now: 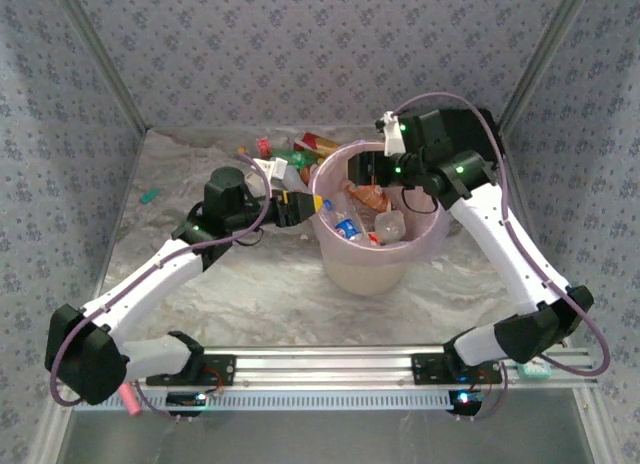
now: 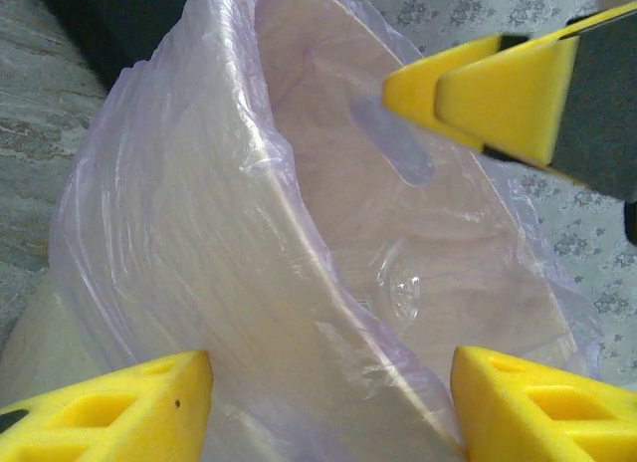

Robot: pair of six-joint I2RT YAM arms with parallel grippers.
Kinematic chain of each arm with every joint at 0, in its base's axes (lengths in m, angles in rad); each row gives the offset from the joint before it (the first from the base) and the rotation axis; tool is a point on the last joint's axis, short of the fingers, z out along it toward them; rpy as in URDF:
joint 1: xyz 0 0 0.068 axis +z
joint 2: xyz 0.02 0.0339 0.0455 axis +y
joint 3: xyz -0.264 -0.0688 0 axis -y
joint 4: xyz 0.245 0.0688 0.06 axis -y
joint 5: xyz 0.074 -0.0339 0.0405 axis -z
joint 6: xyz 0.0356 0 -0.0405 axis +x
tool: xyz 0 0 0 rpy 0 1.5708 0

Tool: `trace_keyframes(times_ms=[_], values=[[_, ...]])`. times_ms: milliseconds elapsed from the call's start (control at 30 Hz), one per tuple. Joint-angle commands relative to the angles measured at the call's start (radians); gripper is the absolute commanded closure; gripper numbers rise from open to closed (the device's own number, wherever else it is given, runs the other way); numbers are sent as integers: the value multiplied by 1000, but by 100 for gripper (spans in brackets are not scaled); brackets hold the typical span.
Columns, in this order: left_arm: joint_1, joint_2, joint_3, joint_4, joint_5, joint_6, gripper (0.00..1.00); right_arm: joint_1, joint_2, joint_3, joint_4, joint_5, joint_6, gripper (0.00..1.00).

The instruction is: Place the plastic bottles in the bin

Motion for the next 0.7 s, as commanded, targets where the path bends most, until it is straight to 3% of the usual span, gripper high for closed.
trace_keyframes(times_ms=[0, 67, 267, 467, 667], values=[[-6, 13, 10, -3, -5, 1, 36, 24, 58, 25, -88, 30, -46, 43], [-5, 12, 8, -3, -6, -2, 37, 44, 84, 14, -63, 13, -44, 50], [-8, 17, 4, -4, -10, -3, 37, 41, 121, -76, 0, 65, -33, 55], [-9, 23, 4, 2, -9, 0, 37, 22, 81, -93, 3, 66, -34, 55], [-37, 63, 23, 18, -8, -1, 38, -59, 18, -164, -15, 109, -34, 53]])
